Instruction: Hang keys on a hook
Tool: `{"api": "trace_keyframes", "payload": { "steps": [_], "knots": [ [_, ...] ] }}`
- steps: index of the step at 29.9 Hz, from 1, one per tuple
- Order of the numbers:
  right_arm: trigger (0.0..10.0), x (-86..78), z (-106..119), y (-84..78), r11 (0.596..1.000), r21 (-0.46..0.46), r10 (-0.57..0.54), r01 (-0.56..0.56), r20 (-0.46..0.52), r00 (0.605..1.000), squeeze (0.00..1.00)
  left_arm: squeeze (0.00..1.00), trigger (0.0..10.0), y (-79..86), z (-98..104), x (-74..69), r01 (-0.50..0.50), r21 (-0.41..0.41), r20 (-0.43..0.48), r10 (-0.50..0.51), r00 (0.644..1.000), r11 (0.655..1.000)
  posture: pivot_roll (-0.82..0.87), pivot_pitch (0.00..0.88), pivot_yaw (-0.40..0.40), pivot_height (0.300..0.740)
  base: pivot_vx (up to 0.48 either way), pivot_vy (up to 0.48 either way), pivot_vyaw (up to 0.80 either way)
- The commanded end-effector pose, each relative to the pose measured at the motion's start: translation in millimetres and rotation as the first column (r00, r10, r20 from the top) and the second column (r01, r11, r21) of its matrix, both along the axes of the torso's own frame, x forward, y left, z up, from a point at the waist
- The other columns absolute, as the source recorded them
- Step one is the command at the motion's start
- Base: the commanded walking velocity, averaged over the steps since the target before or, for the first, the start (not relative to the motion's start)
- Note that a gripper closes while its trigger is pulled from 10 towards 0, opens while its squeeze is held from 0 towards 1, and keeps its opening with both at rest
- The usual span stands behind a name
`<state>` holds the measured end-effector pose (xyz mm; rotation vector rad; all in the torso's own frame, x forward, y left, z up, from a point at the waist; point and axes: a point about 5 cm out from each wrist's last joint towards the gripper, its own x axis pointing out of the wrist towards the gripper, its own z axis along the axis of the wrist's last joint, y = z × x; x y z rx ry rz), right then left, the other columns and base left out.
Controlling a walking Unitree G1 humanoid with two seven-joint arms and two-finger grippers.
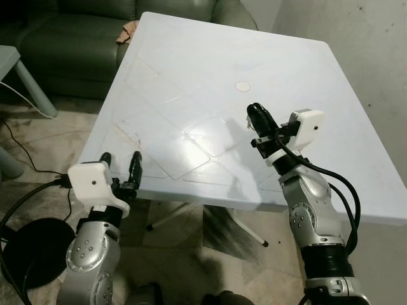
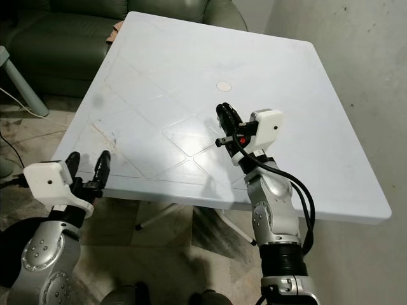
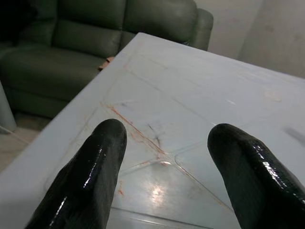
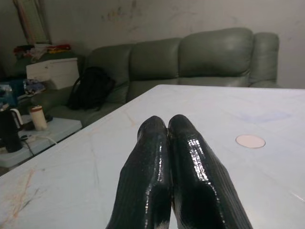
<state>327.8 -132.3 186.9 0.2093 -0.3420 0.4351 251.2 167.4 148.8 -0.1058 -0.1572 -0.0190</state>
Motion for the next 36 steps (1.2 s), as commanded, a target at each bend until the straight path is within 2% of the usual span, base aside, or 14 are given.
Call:
{"api": "trace_keyframes", "payload": {
  "steps": [1, 5, 12, 31, 36],
  "knots": [
    [10.0, -4.4, 0, -8.6, 0.998, -0.023, -0.053, 0.053, 0.005, 0.999, 0.00, 0.00, 10.0, 4.6, -1, 1.9, -0.013, 0.033, 0.010, 0.012, 1.000, 0.999, -0.03, 0.059, -0.090, 0.728, 0.000, 0.000, 0.00],
    [10.0, -9.6, -15, -13.3, 0.993, -0.077, -0.096, 0.093, -0.035, 0.995, 0.00, 0.00, 10.0, 9.6, -11, 2.3, -0.031, 0.032, -0.004, 0.031, 1.000, 0.999, -0.04, 0.050, -0.084, 0.728, 0.000, 0.000, 0.00],
    [10.0, -12.7, -30, -17.3, 0.984, -0.122, -0.145, 0.133, -0.092, 0.985, 0.00, 0.00, 10.0, 15.0, -15, 6.2, -0.070, 0.038, -0.012, 0.070, 0.997, 0.997, -0.03, 0.030, -0.080, 0.728, 0.000, 0.000, 0.00],
    [10.0, -3.8, -34, -14.2, 0.971, -0.150, -0.201, 0.185, -0.095, 0.975, 0.00, 0.00, 10.0, 21.7, -8, 24.4, -0.081, 0.042, 0.034, 0.080, 0.996, 0.996, -0.03, 0.000, -0.056, 0.728, 0.000, 0.000, 0.00],
    [10.0, -1.1, -38, -14.5, 0.965, -0.178, -0.219, 0.194, -0.130, 0.967, 0.00, 0.00, 10.0, 23.5, -10, 27.4, -0.099, 0.045, 0.029, 0.098, 0.995, 0.994, -0.04, 0.000, -0.054, 0.728, 0.000, 0.000, 0.00]
  ]
}}
